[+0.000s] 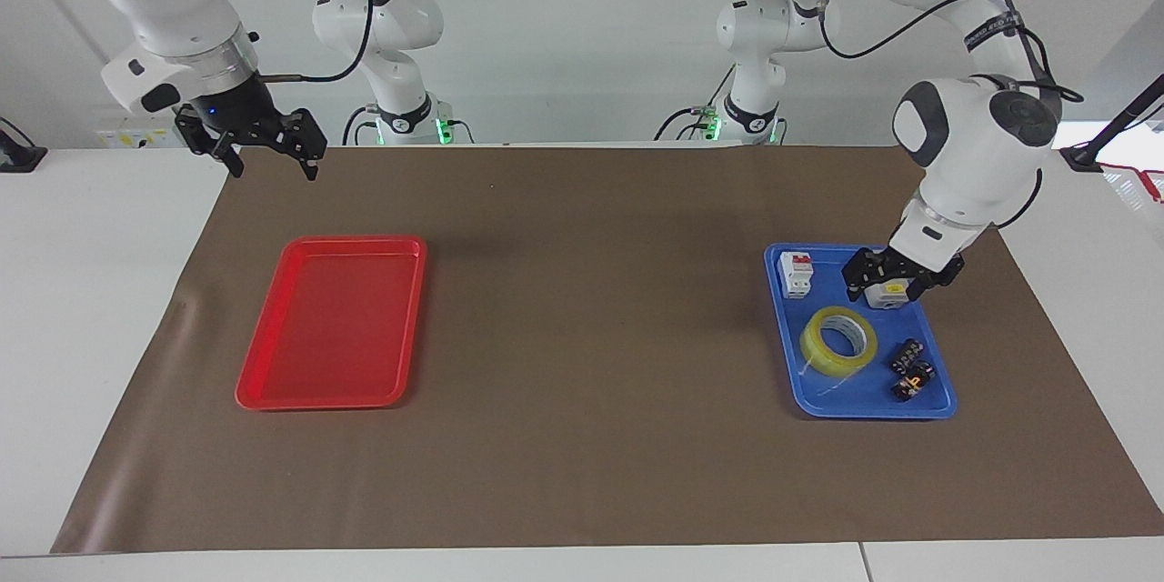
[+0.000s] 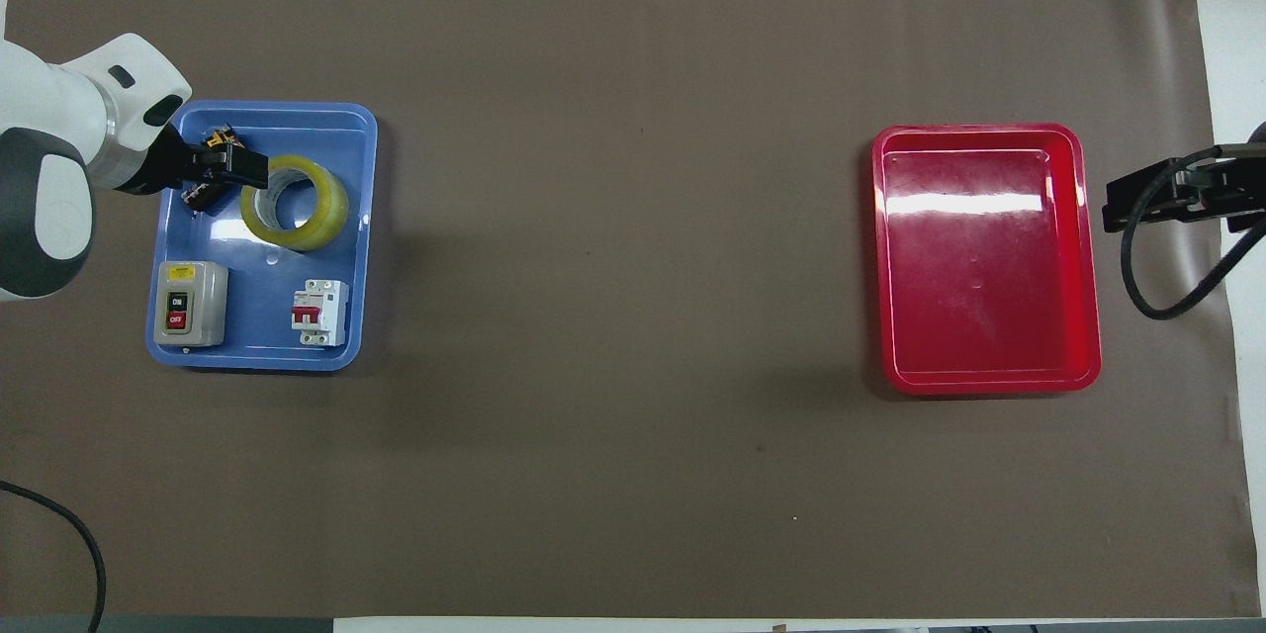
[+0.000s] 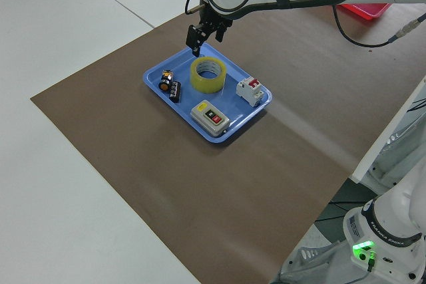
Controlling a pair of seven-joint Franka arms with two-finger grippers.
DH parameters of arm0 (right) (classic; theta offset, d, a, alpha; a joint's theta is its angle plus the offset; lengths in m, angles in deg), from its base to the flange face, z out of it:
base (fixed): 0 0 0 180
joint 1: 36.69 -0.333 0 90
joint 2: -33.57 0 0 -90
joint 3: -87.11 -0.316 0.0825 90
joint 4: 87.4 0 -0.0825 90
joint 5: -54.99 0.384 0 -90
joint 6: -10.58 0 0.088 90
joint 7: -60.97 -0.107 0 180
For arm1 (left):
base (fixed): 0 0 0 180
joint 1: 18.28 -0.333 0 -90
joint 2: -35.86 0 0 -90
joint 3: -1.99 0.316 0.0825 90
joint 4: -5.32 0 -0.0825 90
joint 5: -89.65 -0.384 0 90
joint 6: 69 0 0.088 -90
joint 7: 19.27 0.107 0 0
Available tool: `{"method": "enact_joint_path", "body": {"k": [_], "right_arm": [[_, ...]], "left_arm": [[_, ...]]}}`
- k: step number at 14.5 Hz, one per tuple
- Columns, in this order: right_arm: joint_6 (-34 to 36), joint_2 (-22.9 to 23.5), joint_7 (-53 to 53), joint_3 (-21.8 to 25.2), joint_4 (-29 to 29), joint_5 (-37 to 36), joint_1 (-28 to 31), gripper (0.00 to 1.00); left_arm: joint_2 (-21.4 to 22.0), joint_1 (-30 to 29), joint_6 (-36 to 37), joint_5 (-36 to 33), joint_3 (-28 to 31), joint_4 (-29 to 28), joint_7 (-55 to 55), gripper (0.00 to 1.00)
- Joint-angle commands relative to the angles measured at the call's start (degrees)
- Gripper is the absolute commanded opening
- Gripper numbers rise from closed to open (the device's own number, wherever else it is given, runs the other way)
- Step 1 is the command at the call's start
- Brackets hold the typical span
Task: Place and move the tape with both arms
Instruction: 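Reach the left gripper into the blue tray and grasp the yellow tape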
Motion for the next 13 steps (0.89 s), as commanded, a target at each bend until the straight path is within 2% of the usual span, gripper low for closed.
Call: {"method": "enact_joint_path", "body": {"k": [1, 7, 13], "right_arm": [[-0.4, -1.0, -0.1, -0.5, 1.1, 1.0, 1.0, 1.00], [-0.4, -1.0, -0.1, -0.5, 1.1, 1.0, 1.0, 1.00], [-0.4, -1.0, -0.1, -0.5, 1.1, 1.0, 1.0, 1.00]], "left_arm": [[0.2, -1.4, -5.5, 0.7, 0.3, -3.9, 1.9, 1.00], [-4.0, -1.9, -11.1, 0.8, 0.4, -5.4, 3.2, 0.99], [-6.9, -1.3, -12.8, 0.8, 0.4, -5.6, 2.8, 0.95]]}}
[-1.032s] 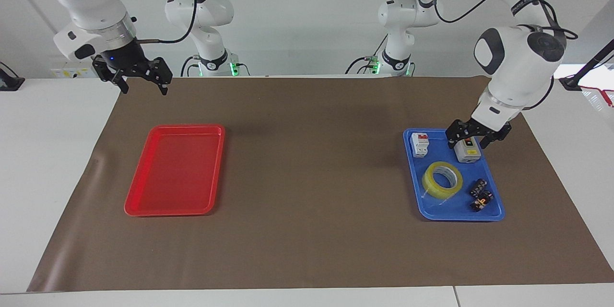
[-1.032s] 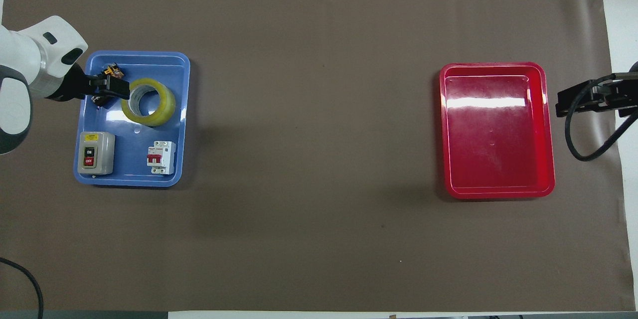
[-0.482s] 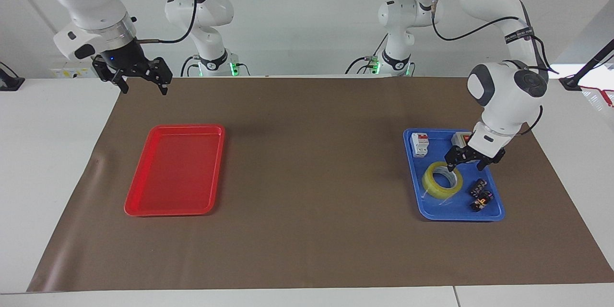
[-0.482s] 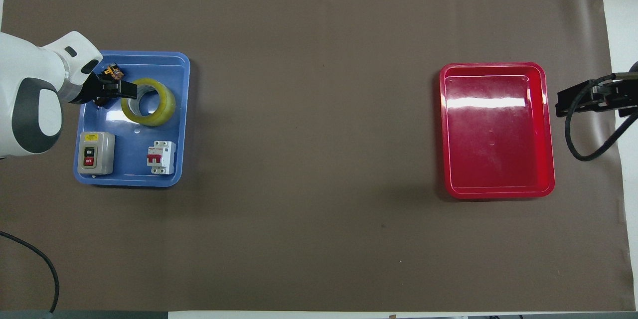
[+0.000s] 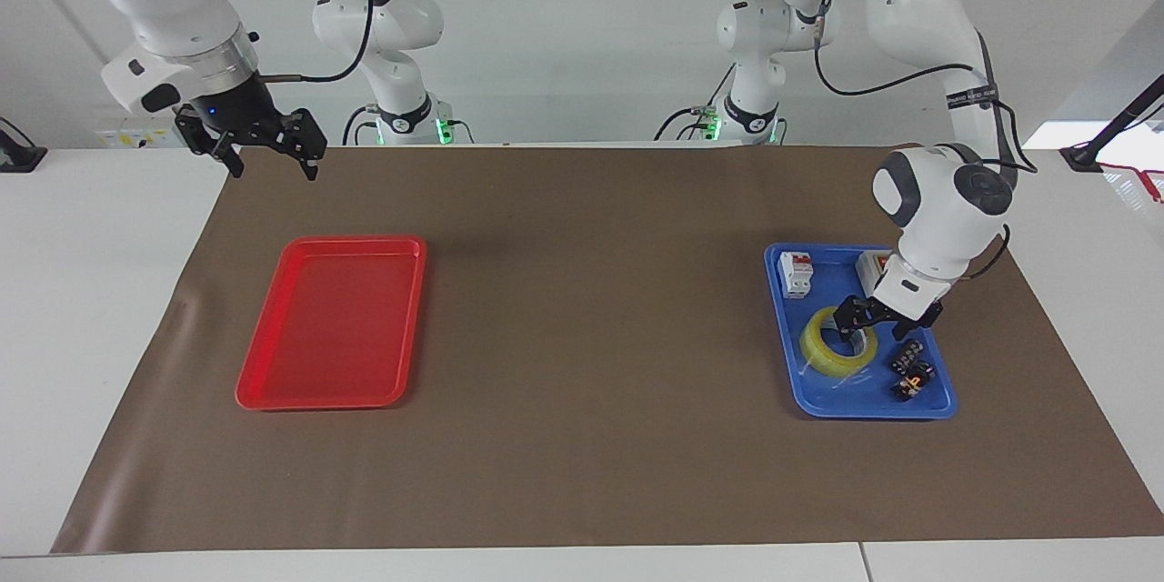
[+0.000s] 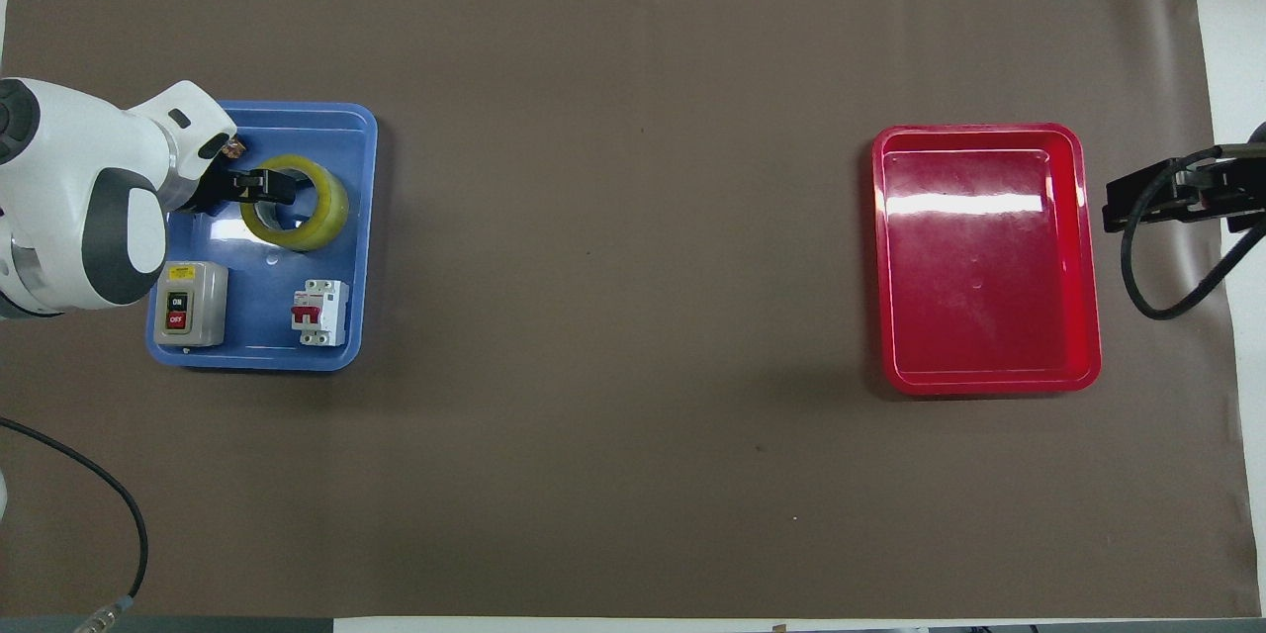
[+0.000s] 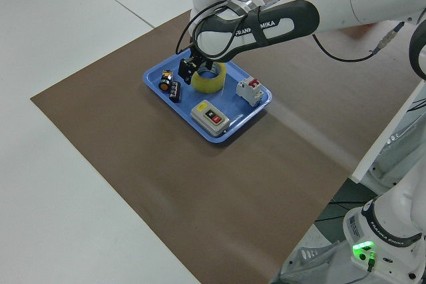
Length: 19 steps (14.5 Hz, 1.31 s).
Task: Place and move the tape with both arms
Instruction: 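Reach the left gripper into the blue tray and grasp the yellow tape, then carry the yellow tape with the left gripper toward the table center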
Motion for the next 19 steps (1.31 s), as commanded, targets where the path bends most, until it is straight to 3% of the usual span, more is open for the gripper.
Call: {"method": "enact_joint_path", "body": {"k": [1, 2, 4, 10, 13, 15, 19], "right_arm": [[-0.4, -1.0, -0.1, -0.5, 1.1, 1.0, 1.0, 1.00], [-0.4, -1.0, -0.1, -0.5, 1.1, 1.0, 1.0, 1.00], [-0.4, -1.0, -0.1, -0.5, 1.1, 1.0, 1.0, 1.00], [-0.4, -1.0, -0.1, -0.5, 1.1, 1.0, 1.0, 1.00], [-0.4, -1.0, -0.1, -0.5, 1.2, 1.0, 1.0, 1.00], [-0.4, -1.0, -0.1, -0.5, 1.2, 1.0, 1.0, 1.00], [-0.4, -1.0, -0.1, -0.5, 1.1, 1.0, 1.0, 1.00]], "left_arm": [[-0.3, 0.5, -1.6, 0.8, 0.5, -0.8, 0.9, 0.87], [-0.2, 0.5, -1.4, 0.8, 0.5, -0.8, 0.8, 0.68], [0.0, 0.4, -0.4, 0.8, 0.5, -0.7, -0.5, 0.00], [4.7, 0.0, 5.6, 0.8, 0.5, 0.2, -0.5, 0.00], [8.7, 1.8, 14.4, 0.8, 0.4, 2.8, -1.8, 0.00], [10.3, 4.5, 18.3, 0.7, 0.4, 4.2, -6.1, 0.00], [10.9, 13.4, 17.4, 0.6, 0.2, 3.5, -20.1, 0.00]]}}
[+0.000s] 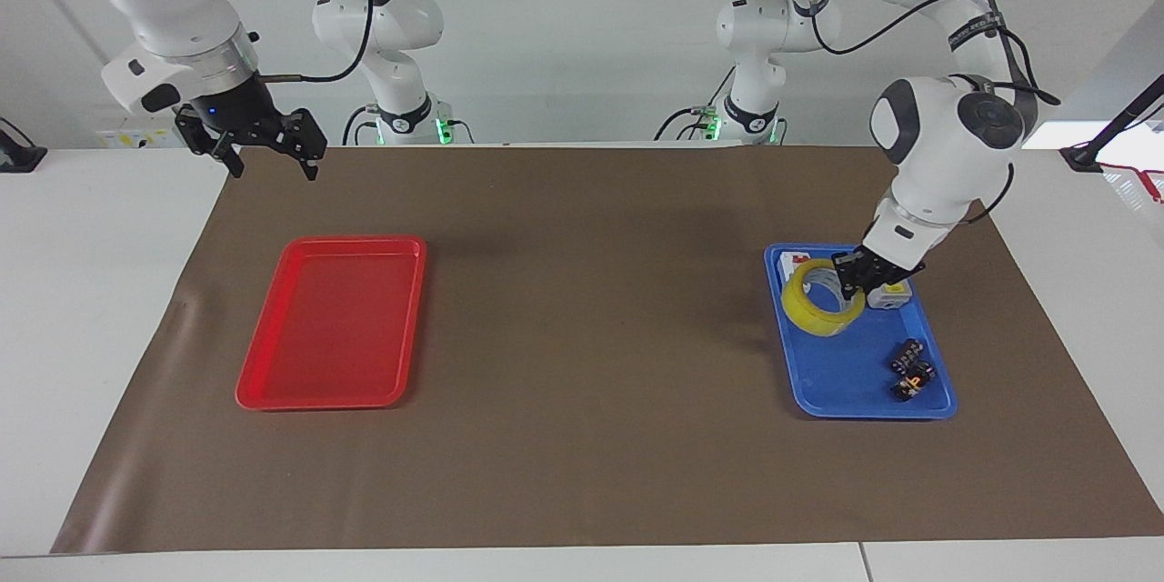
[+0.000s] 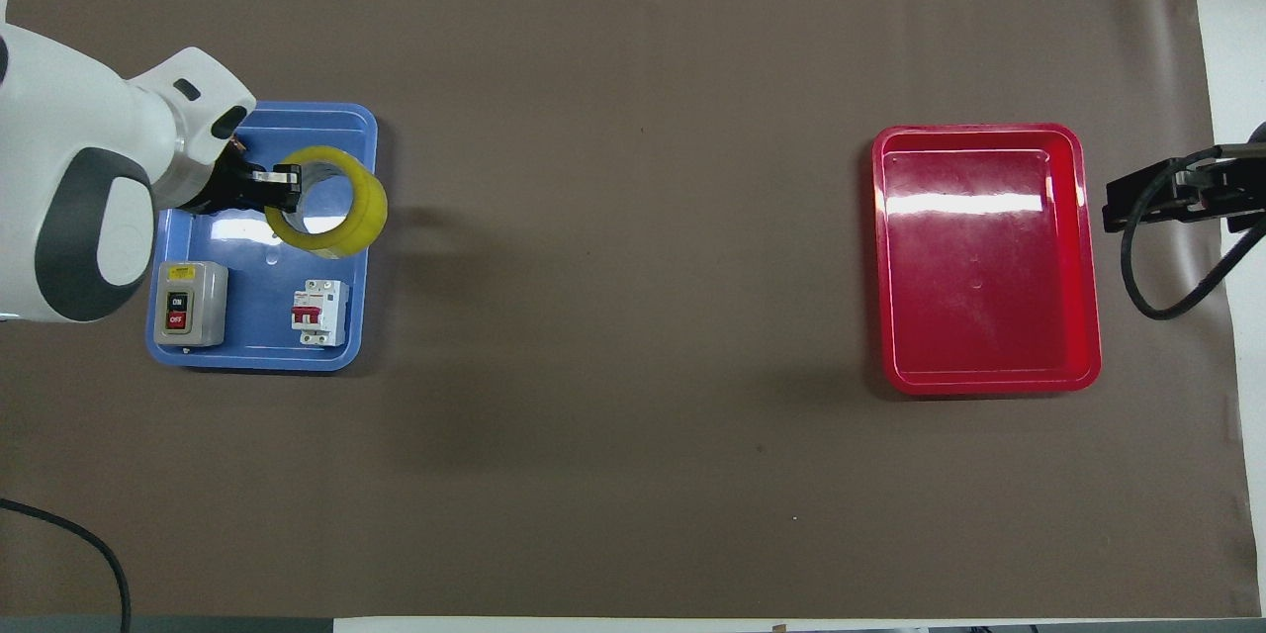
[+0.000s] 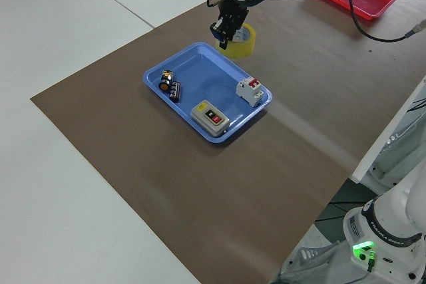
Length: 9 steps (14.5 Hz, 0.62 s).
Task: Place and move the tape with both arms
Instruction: 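Carry the yellow tape with the left gripper toward the table center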
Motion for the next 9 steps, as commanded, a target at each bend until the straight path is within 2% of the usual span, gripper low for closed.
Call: {"method": "enact_joint_path", "body": {"k": [1, 4, 6, 9], "right_arm": [[-0.4, -1.0, -0.1, -0.5, 1.2, 1.0, 1.0, 1.00], [-0.4, -1.0, -0.1, -0.5, 1.2, 1.0, 1.0, 1.00], [-0.4, -1.0, -0.1, -0.5, 1.1, 1.0, 1.0, 1.00], [-0.4, -1.0, -0.1, -0.5, 1.1, 1.0, 1.0, 1.00]], "left_arm": [[0.1, 7.2, -1.6, 0.6, 0.5, -0.6, -9.9, 0.00], [-2.4, 16.3, -6.7, -0.4, 0.6, -1.2, -22.3, 0.00], [-4.0, 20.2, -9.0, -3.2, 0.5, -1.1, -28.7, 0.00], [-6.5, 23.9, -11.9, -3.5, 0.5, -1.0, -33.6, 0.00]]}}
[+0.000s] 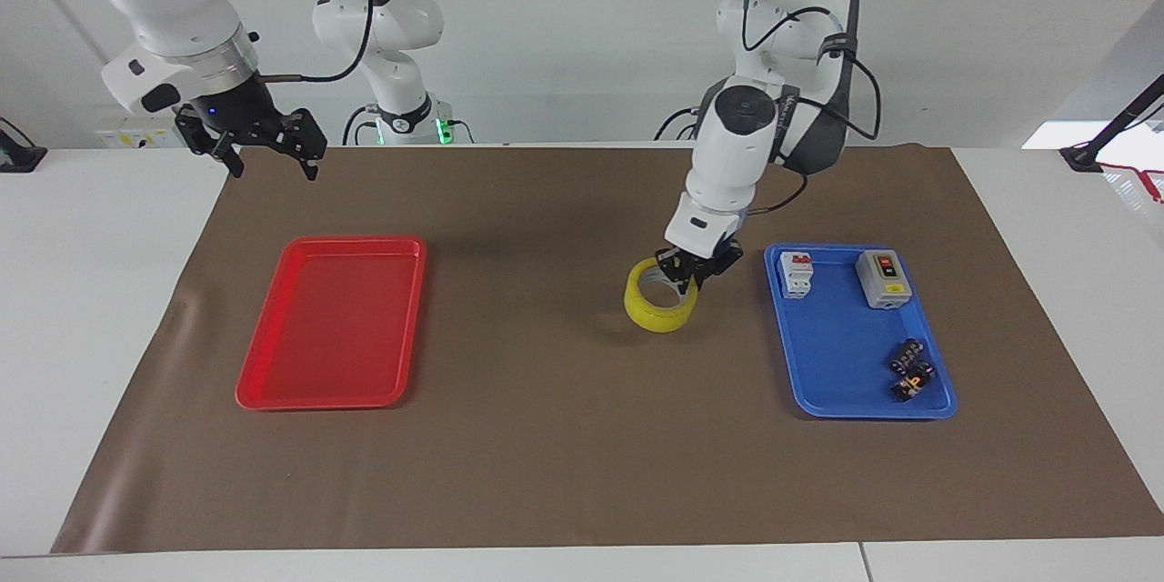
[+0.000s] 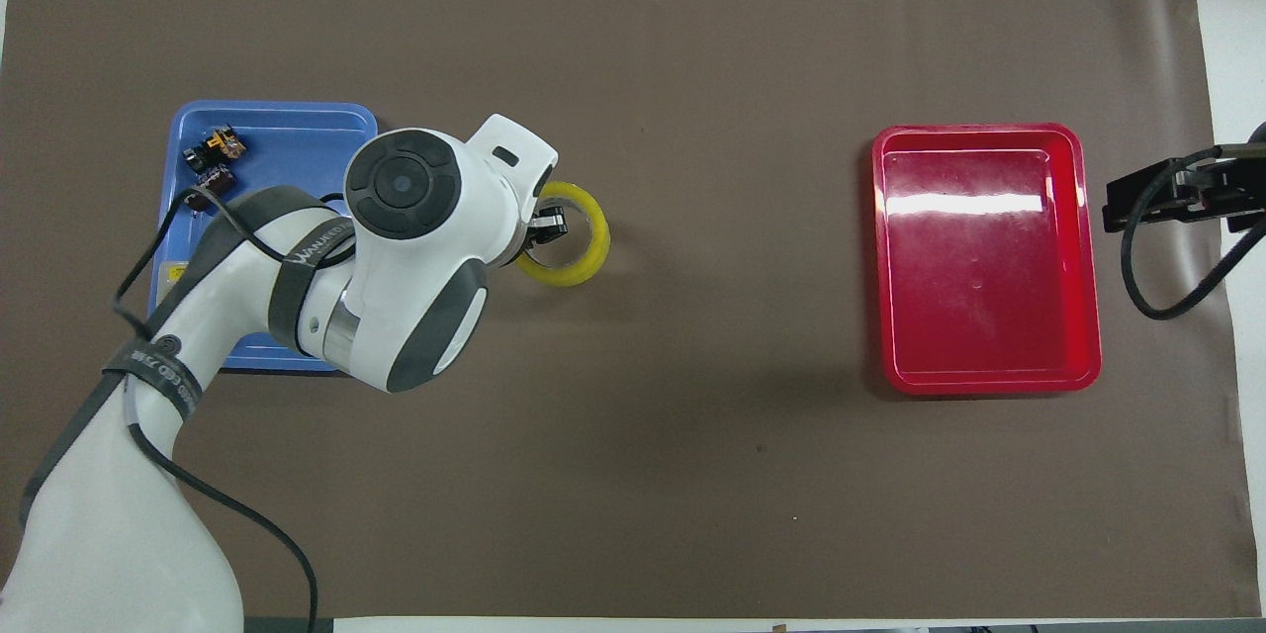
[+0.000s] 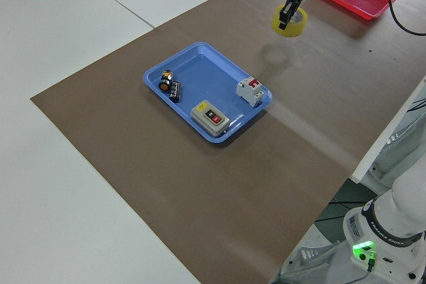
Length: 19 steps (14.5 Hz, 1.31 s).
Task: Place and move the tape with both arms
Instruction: 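Carry the yellow tape with the left gripper toward the table center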
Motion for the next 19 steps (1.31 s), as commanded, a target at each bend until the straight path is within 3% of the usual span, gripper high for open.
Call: {"method": "enact_joint_path", "body": {"k": [1, 4, 12, 13, 14, 15, 19], "right_arm": [[-0.4, -1.0, -0.1, -0.5, 1.2, 1.0, 1.0, 1.00], [-0.4, -1.0, -0.1, -0.5, 1.1, 1.0, 1.0, 1.00], [-0.4, -1.0, -0.1, -0.5, 1.2, 1.0, 1.0, 1.00], [-0.4, -1.0, -0.1, -0.5, 1.1, 1.0, 1.0, 1.00], [-0.4, -1.0, -0.1, -0.5, 1.2, 1.0, 1.0, 1.00], [-0.4, -1.0, -0.1, -0.5, 1.1, 1.0, 1.0, 1.00], [-0.5, -1.0, -0.1, -0.5, 1.2, 1.0, 1.0, 1.00]], "left_arm": [[-2.1, 3.0, -2.1, -1.7, 1.0, 0.1, -3.3, 0.00], [-5.6, 6.1, -4.5, -6.9, 1.0, 0.2, -9.0, 0.00], [-6.8, 6.1, -5.2, -7.4, 0.9, 0.1, -9.5, 0.00], [-6.8, 5.9, -5.4, -7.3, 0.9, 0.3, -9.5, 0.37], [-6.4, 5.7, -5.4, -7.2, 0.8, 0.3, -9.4, 0.85], [-5.8, 5.6, -4.7, -7.1, 0.7, 0.2, -9.2, 1.00], [-0.5, 4.0, -2.1, -6.8, 0.7, -1.6, -8.9, 1.00]]}}
